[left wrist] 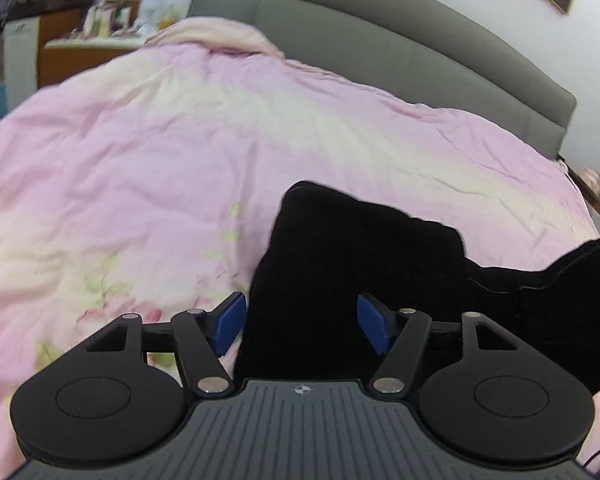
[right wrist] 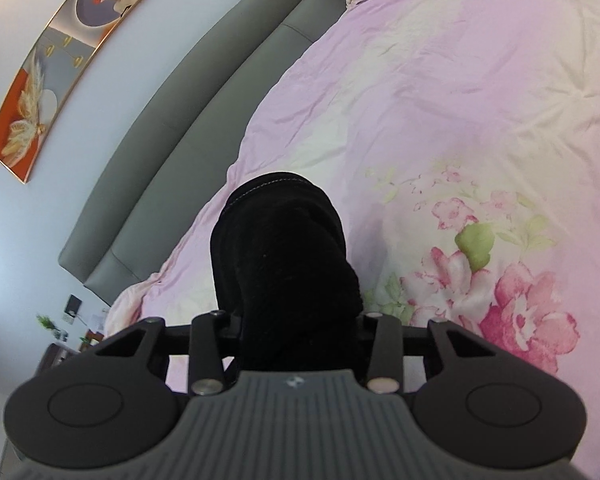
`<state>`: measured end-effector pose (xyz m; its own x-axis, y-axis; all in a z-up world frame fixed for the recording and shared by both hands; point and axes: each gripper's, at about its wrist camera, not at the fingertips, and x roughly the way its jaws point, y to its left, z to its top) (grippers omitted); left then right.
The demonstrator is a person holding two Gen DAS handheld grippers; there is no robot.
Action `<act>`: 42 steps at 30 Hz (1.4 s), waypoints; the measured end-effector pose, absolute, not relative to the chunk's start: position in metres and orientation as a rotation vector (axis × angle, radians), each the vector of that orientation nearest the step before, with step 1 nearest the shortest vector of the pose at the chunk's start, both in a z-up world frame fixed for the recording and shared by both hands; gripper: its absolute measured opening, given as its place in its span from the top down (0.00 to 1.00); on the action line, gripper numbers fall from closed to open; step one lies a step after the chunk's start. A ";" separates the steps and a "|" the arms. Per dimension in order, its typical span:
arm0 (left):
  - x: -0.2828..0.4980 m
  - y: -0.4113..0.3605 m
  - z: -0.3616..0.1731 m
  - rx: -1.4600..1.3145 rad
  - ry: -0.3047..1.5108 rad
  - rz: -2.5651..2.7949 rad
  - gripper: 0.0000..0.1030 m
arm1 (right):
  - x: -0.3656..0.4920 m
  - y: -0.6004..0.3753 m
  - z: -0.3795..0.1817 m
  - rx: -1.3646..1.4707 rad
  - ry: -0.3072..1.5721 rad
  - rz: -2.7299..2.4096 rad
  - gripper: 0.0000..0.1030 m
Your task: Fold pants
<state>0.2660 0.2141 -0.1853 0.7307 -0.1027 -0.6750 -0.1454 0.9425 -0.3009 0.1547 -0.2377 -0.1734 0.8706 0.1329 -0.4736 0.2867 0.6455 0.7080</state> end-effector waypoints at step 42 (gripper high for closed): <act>0.253 0.247 -0.245 -0.548 0.851 -0.021 0.21 | 0.154 -0.195 -0.119 0.640 0.522 -0.317 0.66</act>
